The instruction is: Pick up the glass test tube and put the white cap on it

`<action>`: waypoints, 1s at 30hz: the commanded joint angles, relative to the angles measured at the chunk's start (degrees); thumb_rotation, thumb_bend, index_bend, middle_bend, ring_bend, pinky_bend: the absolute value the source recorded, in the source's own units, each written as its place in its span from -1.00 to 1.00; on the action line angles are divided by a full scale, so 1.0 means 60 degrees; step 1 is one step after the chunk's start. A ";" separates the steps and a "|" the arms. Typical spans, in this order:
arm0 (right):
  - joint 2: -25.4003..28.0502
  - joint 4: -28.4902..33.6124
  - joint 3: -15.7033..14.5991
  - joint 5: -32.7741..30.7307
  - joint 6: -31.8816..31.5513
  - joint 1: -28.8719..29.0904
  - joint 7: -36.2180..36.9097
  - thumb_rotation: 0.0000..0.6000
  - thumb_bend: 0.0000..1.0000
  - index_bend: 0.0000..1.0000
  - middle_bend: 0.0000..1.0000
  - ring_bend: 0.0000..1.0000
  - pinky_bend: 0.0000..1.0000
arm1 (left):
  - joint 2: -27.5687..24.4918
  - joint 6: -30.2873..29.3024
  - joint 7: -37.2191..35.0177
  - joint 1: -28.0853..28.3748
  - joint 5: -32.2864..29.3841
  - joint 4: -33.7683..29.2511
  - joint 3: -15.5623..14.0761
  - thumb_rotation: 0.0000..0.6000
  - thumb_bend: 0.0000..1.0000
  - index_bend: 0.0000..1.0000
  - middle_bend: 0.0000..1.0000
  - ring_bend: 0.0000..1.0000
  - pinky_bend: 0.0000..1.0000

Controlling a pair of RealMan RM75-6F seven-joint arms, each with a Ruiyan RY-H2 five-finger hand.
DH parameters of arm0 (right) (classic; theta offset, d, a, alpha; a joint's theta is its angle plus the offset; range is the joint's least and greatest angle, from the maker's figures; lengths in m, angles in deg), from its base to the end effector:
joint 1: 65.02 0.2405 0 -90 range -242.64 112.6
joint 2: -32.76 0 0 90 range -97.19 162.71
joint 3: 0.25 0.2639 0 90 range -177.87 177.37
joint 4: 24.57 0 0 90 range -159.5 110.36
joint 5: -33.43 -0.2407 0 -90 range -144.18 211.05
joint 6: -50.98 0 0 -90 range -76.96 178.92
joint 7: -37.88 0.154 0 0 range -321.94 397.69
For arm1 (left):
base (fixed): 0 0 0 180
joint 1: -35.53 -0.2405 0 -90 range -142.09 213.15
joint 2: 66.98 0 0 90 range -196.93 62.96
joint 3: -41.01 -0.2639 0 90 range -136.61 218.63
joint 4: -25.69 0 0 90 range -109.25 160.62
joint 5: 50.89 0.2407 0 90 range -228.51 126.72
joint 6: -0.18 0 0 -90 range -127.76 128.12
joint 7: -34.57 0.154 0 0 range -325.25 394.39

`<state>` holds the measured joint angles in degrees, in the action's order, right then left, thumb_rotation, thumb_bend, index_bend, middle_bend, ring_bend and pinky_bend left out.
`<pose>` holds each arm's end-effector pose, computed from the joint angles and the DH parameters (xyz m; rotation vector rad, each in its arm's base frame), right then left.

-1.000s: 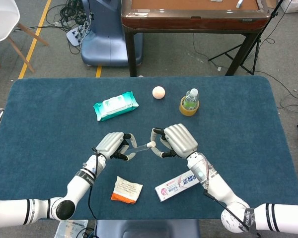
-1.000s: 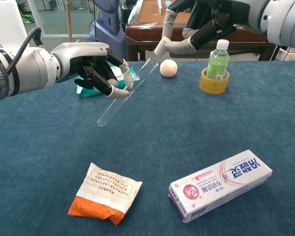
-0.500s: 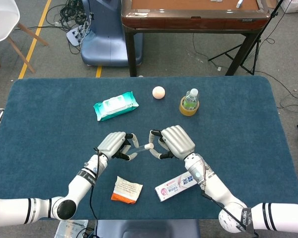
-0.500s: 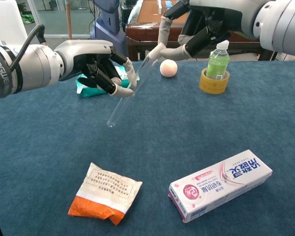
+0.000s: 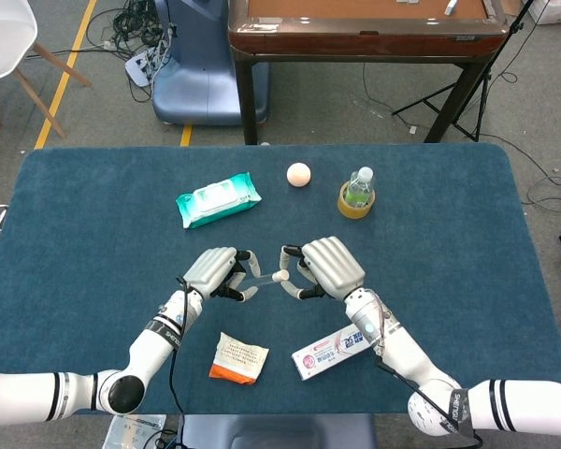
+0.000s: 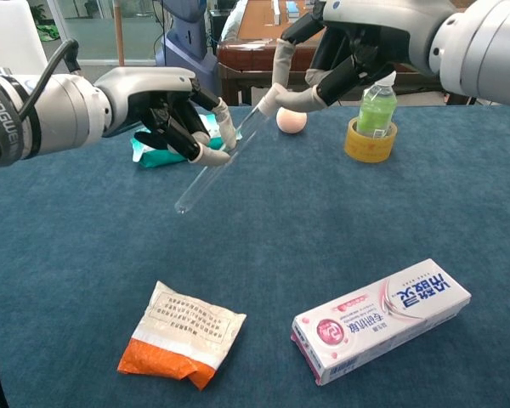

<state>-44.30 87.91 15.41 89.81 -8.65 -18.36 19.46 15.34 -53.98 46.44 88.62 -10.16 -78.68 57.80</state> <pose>-0.0429 -0.3275 0.0140 1.8609 -1.1457 1.2491 -0.0455 0.3559 -0.0260 -1.7639 -1.4771 -1.1582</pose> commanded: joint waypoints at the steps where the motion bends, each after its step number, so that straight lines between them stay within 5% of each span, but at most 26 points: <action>1: -0.0047 -0.0036 -0.0033 -0.0044 0.0013 0.0046 -0.0060 1.00 -0.22 0.15 0.94 1.00 1.00 | -0.0015 -0.0014 0.0050 0.0033 -0.0045 -0.0007 -0.0017 1.00 -0.36 0.12 0.83 0.91 1.00; 9: -0.0119 -0.0120 -0.0145 -0.0197 0.0006 0.0168 -0.0309 1.00 -0.23 0.12 0.94 1.00 1.00 | -0.0047 -0.0068 0.0129 0.0065 0.0013 0.0006 -0.0107 1.00 -0.36 0.12 0.83 0.91 1.00; 20: -0.0068 -0.0232 -0.0156 -0.0186 0.0034 0.0165 -0.0087 1.00 -0.73 -0.57 0.92 1.00 1.00 | -0.0149 -0.0066 0.0040 -0.0045 0.0274 0.0010 -0.0258 1.00 -0.36 0.12 0.83 0.91 1.00; 30: 0.0745 0.0382 -0.0081 0.0343 -0.0433 -0.0260 0.0231 1.00 -0.77 -0.65 0.91 1.00 1.00 | -0.0176 -0.0106 0.0661 -0.0020 0.0502 0.0383 -0.0756 1.00 -0.36 0.12 0.83 0.91 1.00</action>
<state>-40.96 89.43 14.83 91.13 -10.35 -19.14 20.49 14.07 -54.49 49.63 88.43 -7.35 -77.03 53.95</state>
